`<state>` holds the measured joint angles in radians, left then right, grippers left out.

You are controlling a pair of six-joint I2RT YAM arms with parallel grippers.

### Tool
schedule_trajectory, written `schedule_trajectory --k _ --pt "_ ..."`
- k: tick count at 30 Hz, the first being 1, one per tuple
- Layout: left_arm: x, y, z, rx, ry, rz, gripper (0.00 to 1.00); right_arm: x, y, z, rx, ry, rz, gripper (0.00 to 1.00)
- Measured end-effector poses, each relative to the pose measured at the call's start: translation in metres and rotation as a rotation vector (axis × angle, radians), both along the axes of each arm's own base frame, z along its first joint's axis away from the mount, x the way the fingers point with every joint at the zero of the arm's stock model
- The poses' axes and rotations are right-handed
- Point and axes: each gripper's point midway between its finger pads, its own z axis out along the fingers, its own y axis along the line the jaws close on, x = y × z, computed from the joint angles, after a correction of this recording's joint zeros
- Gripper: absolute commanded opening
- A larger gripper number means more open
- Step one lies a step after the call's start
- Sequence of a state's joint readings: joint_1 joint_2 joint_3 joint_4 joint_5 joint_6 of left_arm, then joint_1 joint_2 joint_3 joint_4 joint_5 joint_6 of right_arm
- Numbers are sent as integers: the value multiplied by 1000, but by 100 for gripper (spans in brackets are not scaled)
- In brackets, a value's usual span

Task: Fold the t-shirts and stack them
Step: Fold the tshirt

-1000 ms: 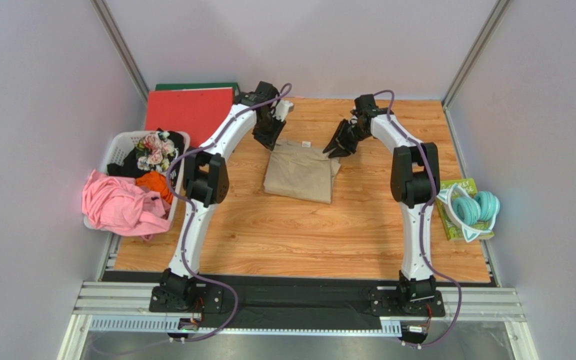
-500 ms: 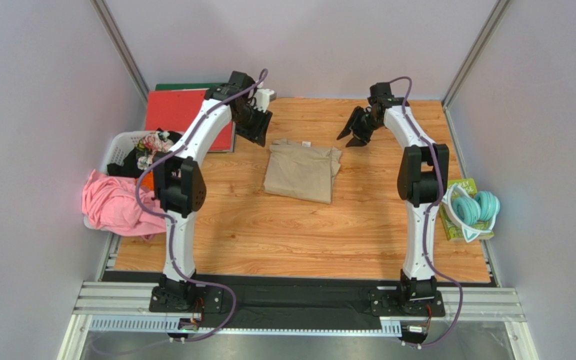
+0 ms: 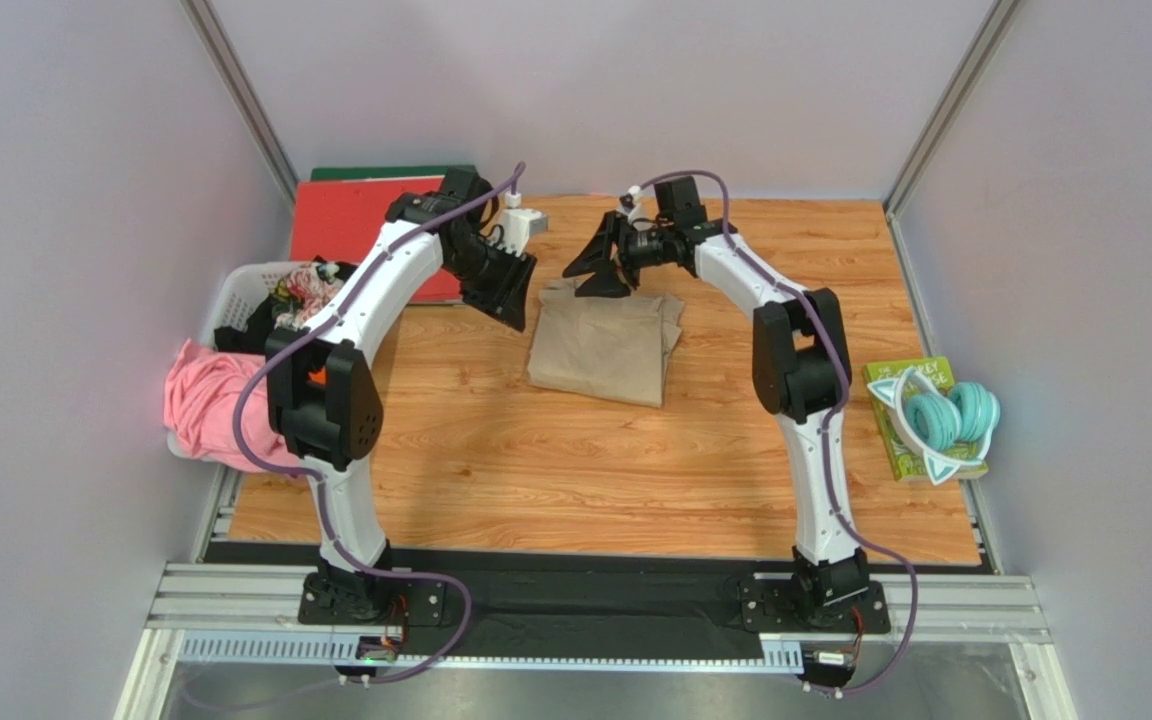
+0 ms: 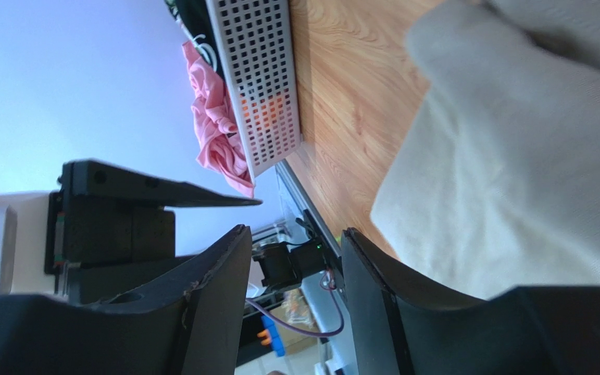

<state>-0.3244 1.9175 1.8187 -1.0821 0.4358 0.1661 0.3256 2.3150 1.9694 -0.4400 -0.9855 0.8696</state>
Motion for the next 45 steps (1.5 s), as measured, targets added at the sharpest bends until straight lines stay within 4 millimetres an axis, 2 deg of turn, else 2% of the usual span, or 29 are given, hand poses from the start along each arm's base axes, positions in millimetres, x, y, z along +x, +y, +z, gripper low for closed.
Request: schedule_trajectory --k 4,7,9,11,14,17,21,25,32,34,37,40,43,44,45 --pt "-5 0 -5 0 26 -8 48 13 -7 -48 17 114 -14 52" --pt "-8 -3 -3 -19 38 -15 48 24 -26 -91 -1 213 -63 52" --pt "-9 -7 -4 -38 50 -21 48 30 -38 -110 -6 254 -89 53" --pt "-10 -13 -9 -51 69 -31 48 37 -46 -109 10 245 -95 53" --pt "-9 -30 -27 -50 110 -65 48 51 -57 -111 15 231 -117 53" --pt "-16 -57 -59 -29 169 -127 48 59 -60 -112 17 213 -121 53" --pt "-28 -82 -101 11 246 -189 46 62 -59 -114 13 195 -113 53" --pt "-33 -85 -131 42 301 -196 46 64 -62 -114 -8 199 -119 54" --pt "-33 -80 -134 -13 312 -177 44 64 -77 -113 -69 223 -153 54" --pt "-33 -80 -134 -17 311 -175 43 61 -85 -105 -100 214 -170 54" --pt "-33 -80 -131 -20 310 -173 43 55 -92 -80 -128 179 -182 54" --pt "-35 -77 -120 -24 310 -168 45 46 -100 -31 -139 94 -195 55" --pt "-38 -71 -87 -62 303 -160 46 39 -101 20 -132 -20 -198 55" --pt "-37 -69 -71 -86 287 -154 46 34 -100 35 -128 -51 -195 55" --pt "-34 -64 -46 -123 253 -143 47 28 -98 48 -126 -79 -190 55"
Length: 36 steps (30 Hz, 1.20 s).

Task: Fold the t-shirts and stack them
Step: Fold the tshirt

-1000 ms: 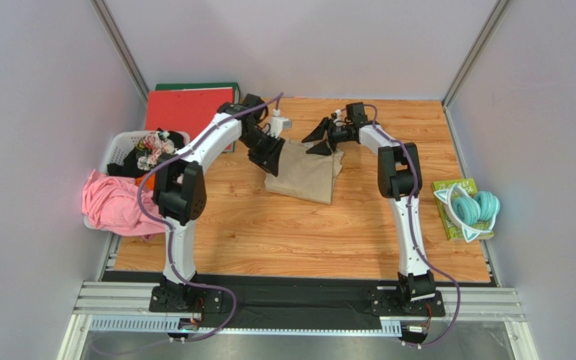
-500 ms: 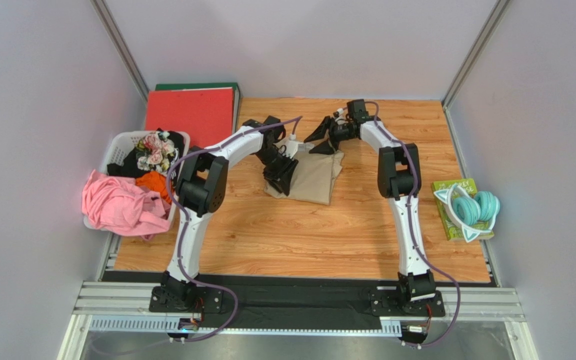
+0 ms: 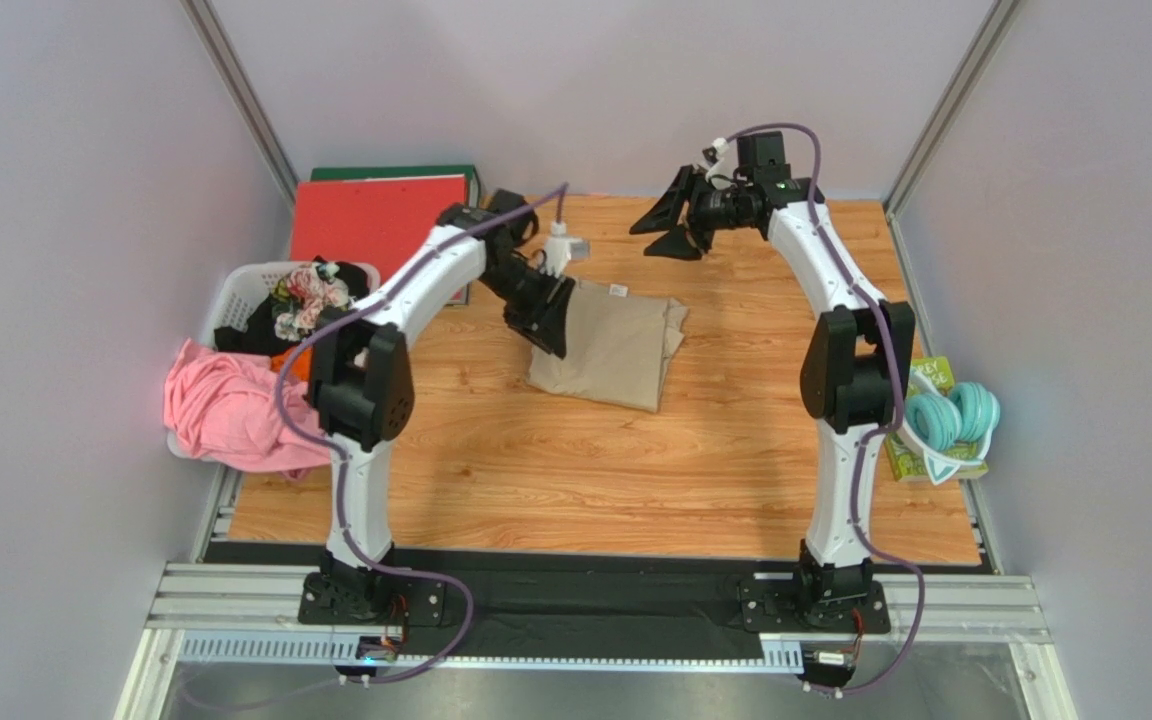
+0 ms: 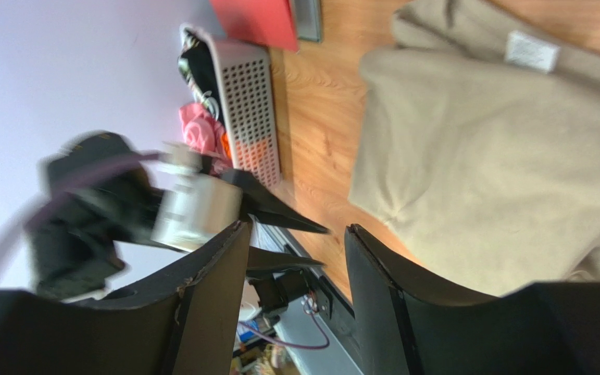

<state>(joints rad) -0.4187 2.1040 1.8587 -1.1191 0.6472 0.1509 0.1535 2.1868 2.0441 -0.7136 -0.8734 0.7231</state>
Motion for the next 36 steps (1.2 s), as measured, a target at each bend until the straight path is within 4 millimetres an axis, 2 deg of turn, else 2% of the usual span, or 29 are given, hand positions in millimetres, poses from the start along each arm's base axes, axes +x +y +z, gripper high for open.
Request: schedule_trajectory --k 2,4,6,9,12,16,19,23,29,36 --pt "9 12 48 -75 -85 39 48 -15 9 14 -2 -32 27 55" --pt "15 31 98 -153 -181 89 48 -34 26 14 -8 -28 67 55" --pt "16 54 138 -212 -267 143 48 -56 52 -1 -18 5 129 55" --pt "16 86 170 -253 -346 219 48 -87 89 -35 -38 87 216 55" --pt "13 101 168 -259 -336 256 48 -109 117 -62 -55 145 284 55" --pt "7 103 137 -239 -237 269 47 -123 140 -85 -56 199 326 55" --pt "4 103 121 -227 -187 275 47 -125 144 -96 -44 220 325 55" --pt "5 105 119 -229 -182 280 47 -124 144 -112 -28 254 316 54" --pt "6 104 117 -233 -174 279 47 -135 140 -168 -30 361 325 54" --pt "7 104 115 -231 -168 279 47 -133 141 -163 -4 353 333 55"
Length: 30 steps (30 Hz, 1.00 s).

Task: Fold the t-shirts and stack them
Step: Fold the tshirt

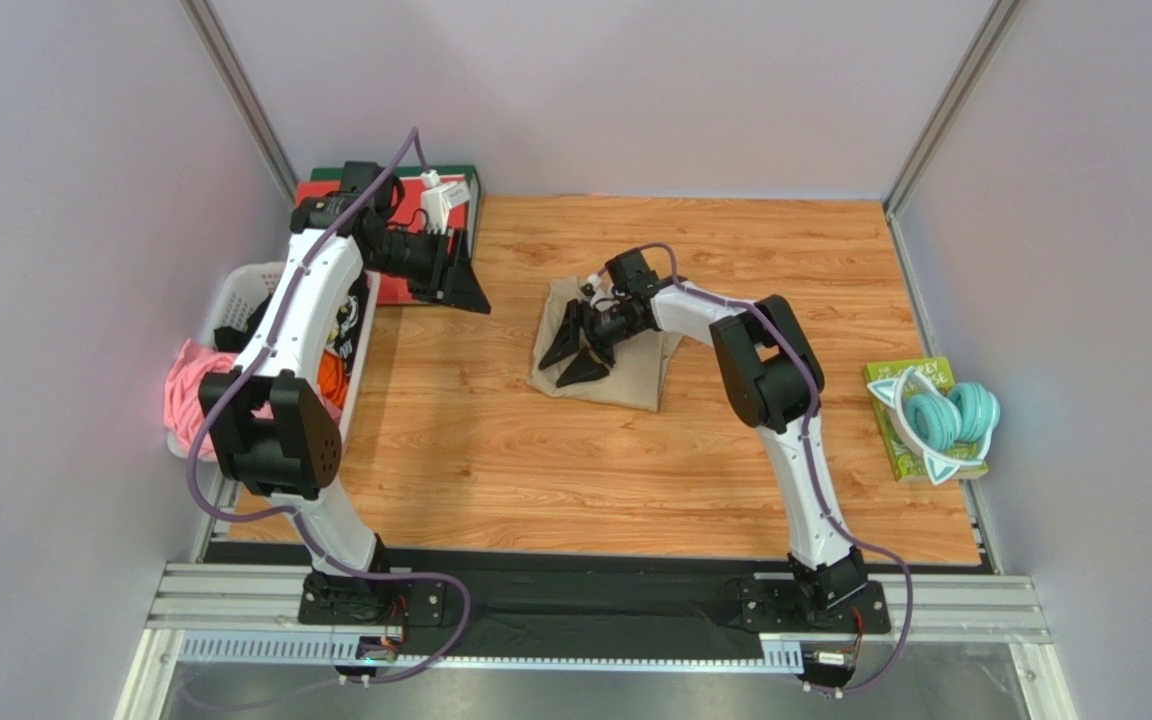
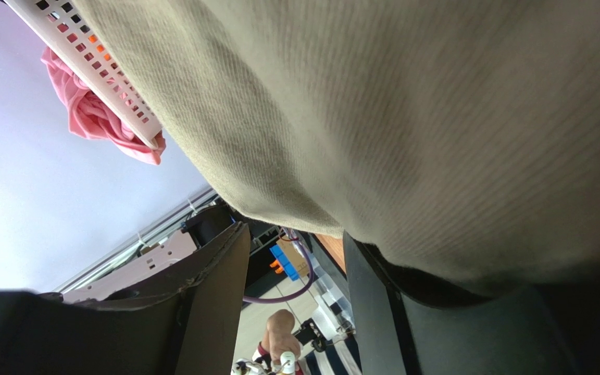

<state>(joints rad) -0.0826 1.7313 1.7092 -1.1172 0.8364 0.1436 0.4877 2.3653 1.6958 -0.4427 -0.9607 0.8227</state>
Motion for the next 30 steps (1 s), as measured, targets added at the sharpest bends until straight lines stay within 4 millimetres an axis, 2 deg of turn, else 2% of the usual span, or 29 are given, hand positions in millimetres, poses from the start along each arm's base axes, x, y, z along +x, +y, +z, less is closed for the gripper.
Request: schedule_trajectory --k 4,9,12,17,23,30 --pt "0 0 0 0 0 0 47 2 1 7 -2 2 -2 55" --pt "0 0 0 0 0 0 47 9 8 28 21 -35 0 55" --pt "0 0 0 0 1 0 47 5 13 37 32 -51 13 55" --pt "2 0 -4 1 13 0 47 -14 26 29 31 -39 54 55" --pt "6 -1 -7 0 20 -1 47 -30 34 3 26 10 92 54" --pt "5 -2 -6 -10 21 -6 47 -27 34 8 32 12 98 55"
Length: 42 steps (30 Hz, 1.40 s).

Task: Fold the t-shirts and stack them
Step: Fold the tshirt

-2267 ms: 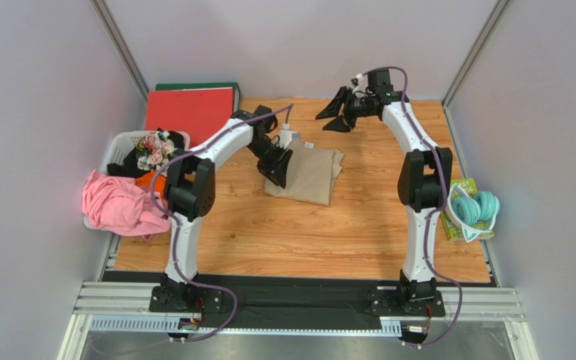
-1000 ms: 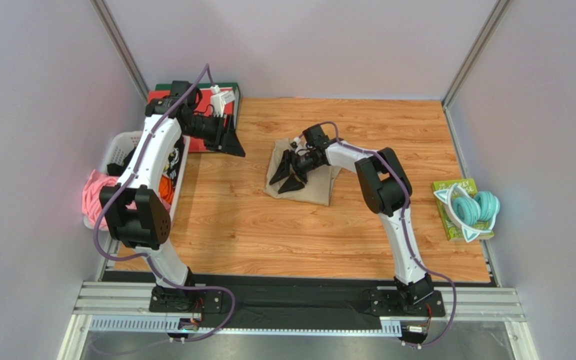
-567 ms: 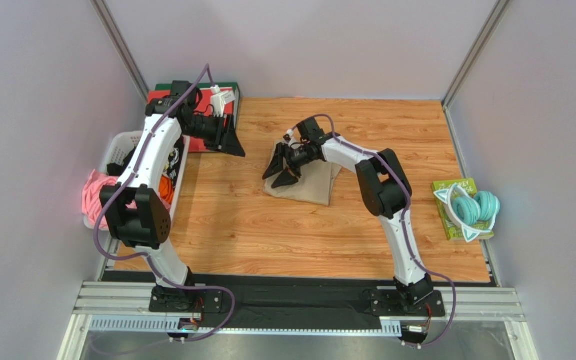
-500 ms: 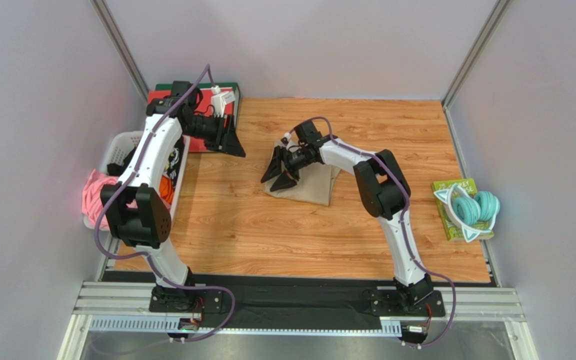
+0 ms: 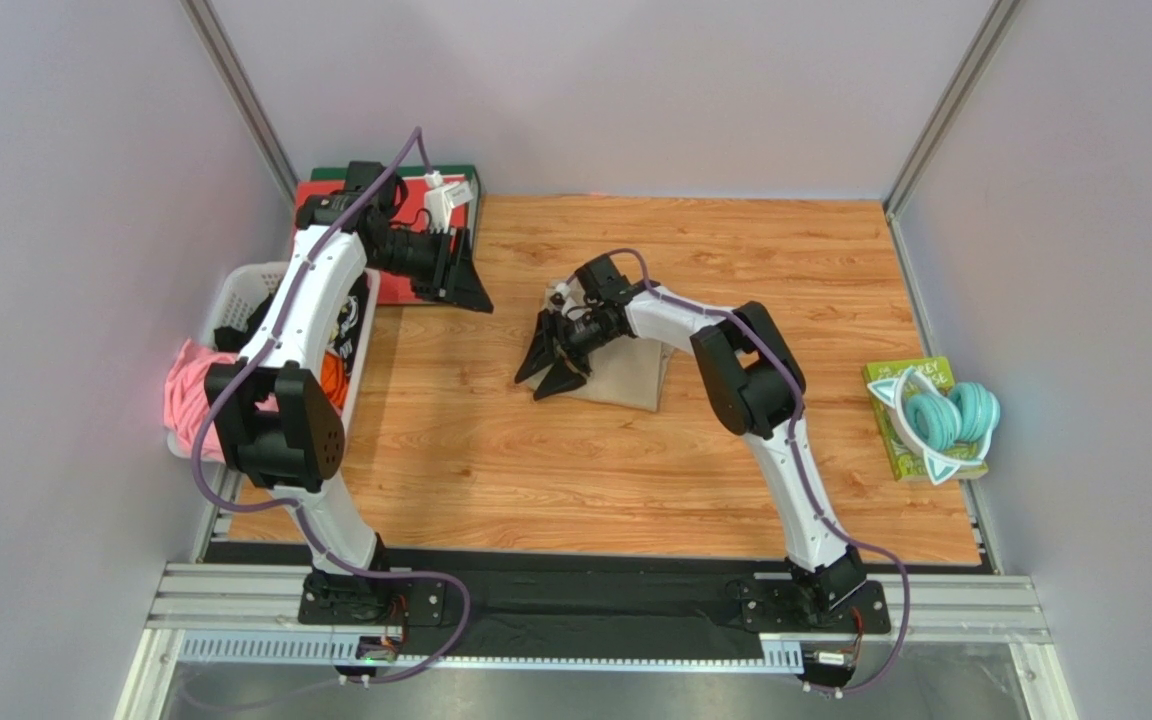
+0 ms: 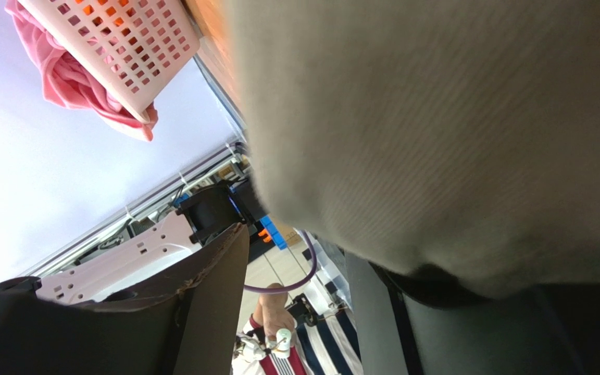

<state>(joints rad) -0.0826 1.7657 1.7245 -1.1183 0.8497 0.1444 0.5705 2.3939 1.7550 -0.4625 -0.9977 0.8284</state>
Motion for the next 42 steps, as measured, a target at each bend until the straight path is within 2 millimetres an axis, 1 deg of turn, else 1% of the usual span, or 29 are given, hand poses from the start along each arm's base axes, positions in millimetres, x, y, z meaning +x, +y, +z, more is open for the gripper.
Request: schedule_trajectory --k 2,8,10,12,13,15,18,19,26,29,30,32,35,37,38,39,40,41,42 --pt "0 -1 1 -6 0 -3 47 4 1 6 -7 -7 -3 55" --pt "-1 -2 2 -14 2 -6 47 29 15 51 51 -115 -10 55" --pt "-1 -2 2 -14 2 -6 47 33 18 58 65 -136 -10 55" --pt "-1 -2 2 -15 2 -6 47 33 17 54 60 -128 -11 55" --pt "-1 -2 2 -16 2 -7 47 32 17 48 54 -120 -11 55" --pt "-1 -2 2 -18 3 -8 47 28 14 30 31 -85 -11 55" --pt "-3 -3 3 -23 8 -11 47 23 9 -5 -11 -17 -11 55" --pt "-3 -3 4 -25 9 -11 47 23 9 -8 12 -20 4 55" --pt "-6 -4 4 -30 18 -19 47 28 8 -3 29 -21 3 55" --pt "-7 -4 4 -32 17 -23 47 35 5 3 29 -24 -10 56" --pt "-7 -4 4 -34 16 -25 47 40 4 6 30 -32 -19 56" --pt "-7 -5 5 -38 17 -27 47 58 -1 20 42 -57 -51 56" --pt "-8 -5 6 -44 17 -30 47 99 -12 54 94 -138 -118 56" --pt "-8 -6 6 -46 19 -31 47 124 -19 73 133 -194 -155 56" --pt "-9 -6 6 -47 20 -32 47 133 -23 78 146 -212 -170 56" --pt "-9 -6 6 -48 19 -32 47 143 -29 80 156 -225 -189 56" --pt "-9 -6 6 -48 19 -33 47 150 -33 76 160 -226 -203 56" --pt "-9 -6 6 -47 20 -33 47 155 -36 70 159 -221 -213 56" --pt "-9 -6 6 -47 20 -33 47 158 -38 59 151 -203 -222 56"
